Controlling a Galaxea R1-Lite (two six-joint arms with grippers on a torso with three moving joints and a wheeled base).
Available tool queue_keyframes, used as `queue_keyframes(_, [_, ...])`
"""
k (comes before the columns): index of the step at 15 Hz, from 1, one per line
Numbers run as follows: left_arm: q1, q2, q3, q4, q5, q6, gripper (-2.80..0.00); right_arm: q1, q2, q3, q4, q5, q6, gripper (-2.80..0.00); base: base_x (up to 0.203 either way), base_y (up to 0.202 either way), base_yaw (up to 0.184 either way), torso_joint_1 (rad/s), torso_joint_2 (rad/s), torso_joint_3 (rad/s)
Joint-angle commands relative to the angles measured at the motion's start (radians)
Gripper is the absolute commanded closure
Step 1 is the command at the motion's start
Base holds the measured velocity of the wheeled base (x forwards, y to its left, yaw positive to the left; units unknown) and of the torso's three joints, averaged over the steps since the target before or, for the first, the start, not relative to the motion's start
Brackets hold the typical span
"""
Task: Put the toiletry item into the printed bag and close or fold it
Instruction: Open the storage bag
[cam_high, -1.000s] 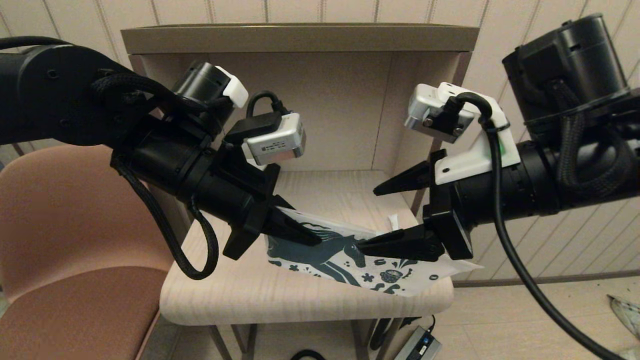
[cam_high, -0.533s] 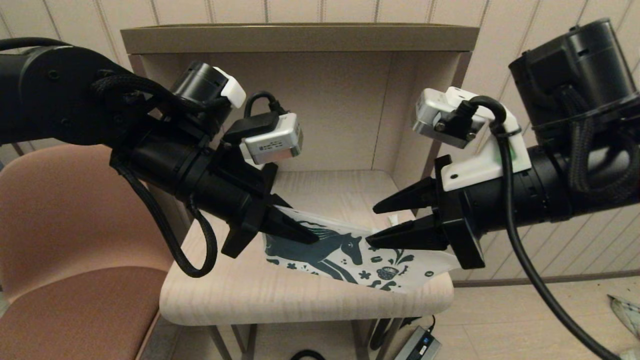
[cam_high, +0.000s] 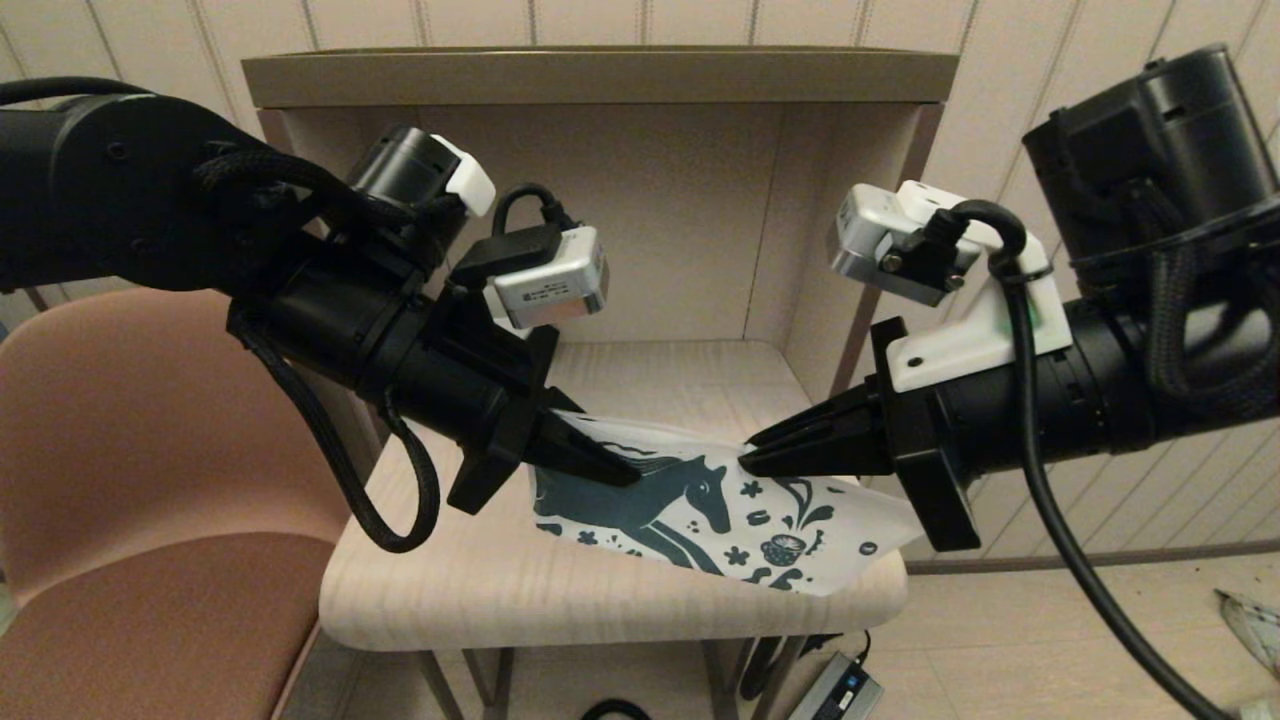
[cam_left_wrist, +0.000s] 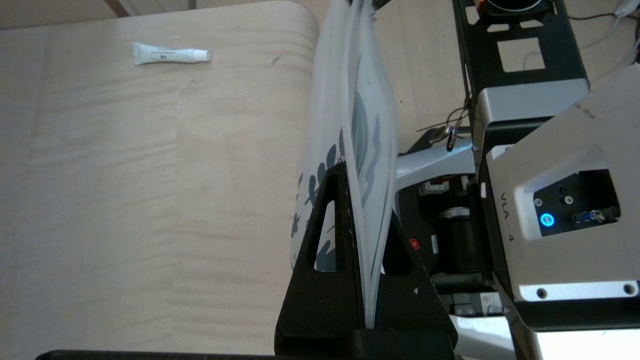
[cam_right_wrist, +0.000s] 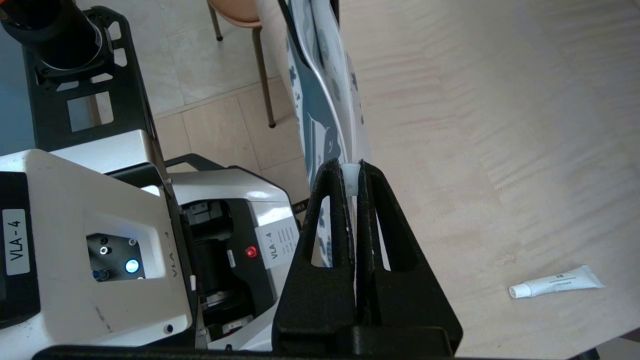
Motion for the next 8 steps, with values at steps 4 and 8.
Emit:
queue_keyframes(4, [0.01, 0.001, 0.006, 0.004, -0.003, 0.008, 0.0, -0.026, -0.058, 0.043, 0.004, 0.005, -0.006, 0.0, 0.0, 0.0, 0.0, 0.0, 0.0, 0.0])
queue_keyframes(8, [0.01, 0.001, 0.002, 0.004, -0.003, 0.008, 0.0, -0.063, -0.125, 0.133, 0.002, 0.007, -0.016, 0.0, 0.0, 0.0, 0.0, 0.0, 0.0, 0.0])
